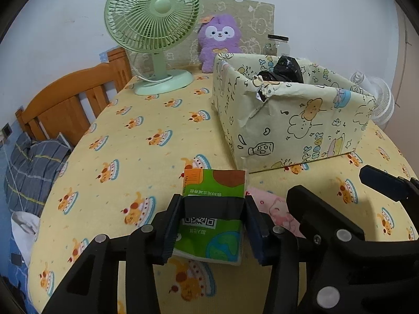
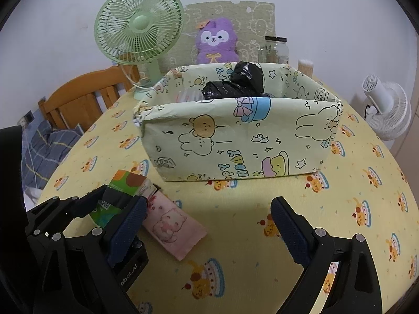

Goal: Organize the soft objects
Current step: 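Close the left tool on the green tissue pack and lift it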

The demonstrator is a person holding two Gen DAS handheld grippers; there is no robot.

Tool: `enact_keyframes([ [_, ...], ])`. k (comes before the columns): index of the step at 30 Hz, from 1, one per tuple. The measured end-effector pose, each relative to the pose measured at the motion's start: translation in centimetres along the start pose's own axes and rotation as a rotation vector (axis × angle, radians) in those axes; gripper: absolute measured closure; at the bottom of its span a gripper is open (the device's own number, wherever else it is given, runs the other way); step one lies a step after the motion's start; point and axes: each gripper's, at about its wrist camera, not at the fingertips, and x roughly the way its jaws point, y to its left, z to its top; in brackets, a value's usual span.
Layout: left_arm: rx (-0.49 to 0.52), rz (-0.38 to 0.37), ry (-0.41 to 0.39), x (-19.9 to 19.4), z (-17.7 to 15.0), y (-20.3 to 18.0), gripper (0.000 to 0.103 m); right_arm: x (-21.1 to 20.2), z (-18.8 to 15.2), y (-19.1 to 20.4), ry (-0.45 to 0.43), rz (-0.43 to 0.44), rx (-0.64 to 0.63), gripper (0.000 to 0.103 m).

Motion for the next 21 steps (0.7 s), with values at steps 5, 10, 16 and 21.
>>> enact_keyframes([
  [5, -0.023, 0.027, -0.002, -1.1, -0.8, 0.1, 0.056, -0.8, -0.4, 0.4, -0.003, 0.018, -0.020, 0.006],
  [10, -0.031, 0.049, 0.002, -1.7, -1.5, 0.2, 0.057, -1.3, -1.0, 0.7, 0.003, 0.041, -0.040, 0.006],
  [16, -0.027, 0.072, 0.015, -1.6, -2.2, 0.5, 0.057, -0.8, -1.4, 1.3, 0.034, 0.063, -0.073, 0.009],
  [21, -0.003, 0.079, 0.025, -0.9, -2.5, 0.7, 0.057, 0.2, -1.3, 2.0, 0.055, 0.053, -0.106, 0.013],
])
